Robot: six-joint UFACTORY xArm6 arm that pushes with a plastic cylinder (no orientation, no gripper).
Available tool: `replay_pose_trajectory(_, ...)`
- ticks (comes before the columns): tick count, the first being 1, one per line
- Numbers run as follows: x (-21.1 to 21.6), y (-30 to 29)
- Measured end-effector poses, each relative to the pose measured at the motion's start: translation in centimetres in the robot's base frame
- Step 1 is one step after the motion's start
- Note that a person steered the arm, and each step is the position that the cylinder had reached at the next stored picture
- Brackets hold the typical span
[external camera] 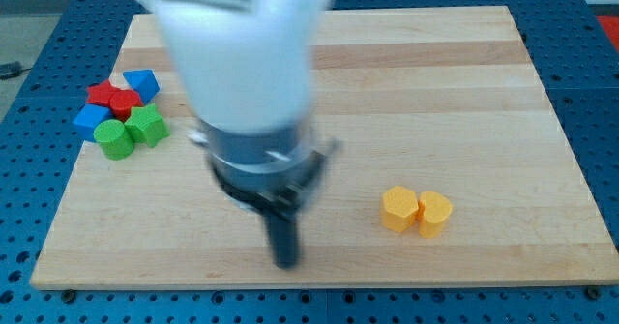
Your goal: Slide the yellow hexagon horizontally to the left of the yellow heart
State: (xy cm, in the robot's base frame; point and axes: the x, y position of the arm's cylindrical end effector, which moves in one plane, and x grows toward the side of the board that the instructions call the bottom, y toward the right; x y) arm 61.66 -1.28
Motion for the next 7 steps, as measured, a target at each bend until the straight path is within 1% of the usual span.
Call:
replay_pose_trajectory(1,0.0,6.1)
replay_pose_trajectory(2,-2.6,11.9)
replay_pose_trajectory(3,-4.5,15.1)
replay_pose_trajectory(4,-5.8,12.5)
replay_pose_trajectory(6,-5.8,6.1)
replay_pose_trajectory(7,-5.8,3.8)
